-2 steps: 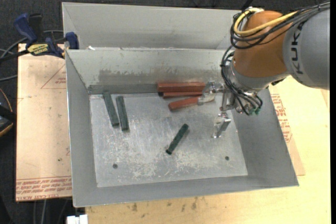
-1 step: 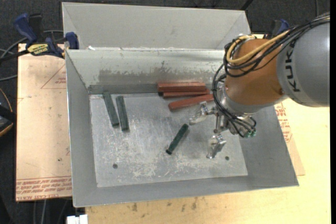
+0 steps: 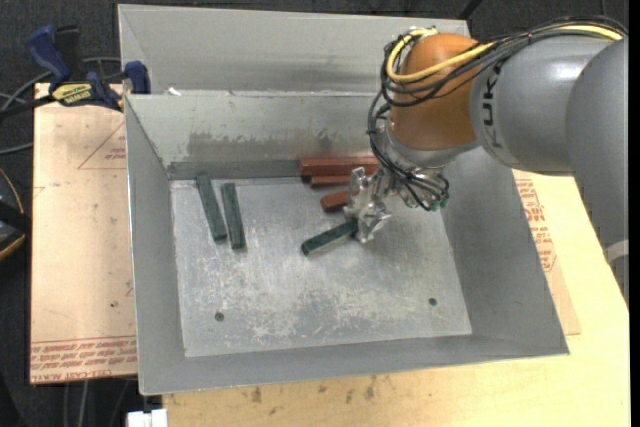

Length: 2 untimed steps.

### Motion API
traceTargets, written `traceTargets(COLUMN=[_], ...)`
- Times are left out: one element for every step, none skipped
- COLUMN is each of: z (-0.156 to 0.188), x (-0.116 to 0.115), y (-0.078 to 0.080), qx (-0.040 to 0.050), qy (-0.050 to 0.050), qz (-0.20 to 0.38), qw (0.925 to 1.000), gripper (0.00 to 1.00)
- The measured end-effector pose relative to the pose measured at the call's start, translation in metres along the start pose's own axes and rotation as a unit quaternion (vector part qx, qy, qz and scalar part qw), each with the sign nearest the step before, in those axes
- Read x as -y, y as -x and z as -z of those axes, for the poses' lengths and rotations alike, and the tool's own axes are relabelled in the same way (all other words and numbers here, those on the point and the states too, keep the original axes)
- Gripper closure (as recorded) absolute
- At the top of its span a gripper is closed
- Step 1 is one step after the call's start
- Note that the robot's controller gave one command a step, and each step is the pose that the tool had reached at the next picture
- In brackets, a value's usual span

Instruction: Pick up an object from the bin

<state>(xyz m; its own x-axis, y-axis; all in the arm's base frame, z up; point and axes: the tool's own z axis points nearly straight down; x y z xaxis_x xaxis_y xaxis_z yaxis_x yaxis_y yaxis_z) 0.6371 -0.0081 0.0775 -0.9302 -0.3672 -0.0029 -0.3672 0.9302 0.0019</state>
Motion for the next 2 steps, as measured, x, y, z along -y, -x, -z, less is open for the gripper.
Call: traceTargets(z=[0.0,0.192], x=[0.0,0.013], y=[0.0,0.012], qx=[0.0001,0.0051], qy=[0.0,-0.003], qz=[0.0,-0.004], qw=[1.0,1.0], gripper=[1.0,1.0])
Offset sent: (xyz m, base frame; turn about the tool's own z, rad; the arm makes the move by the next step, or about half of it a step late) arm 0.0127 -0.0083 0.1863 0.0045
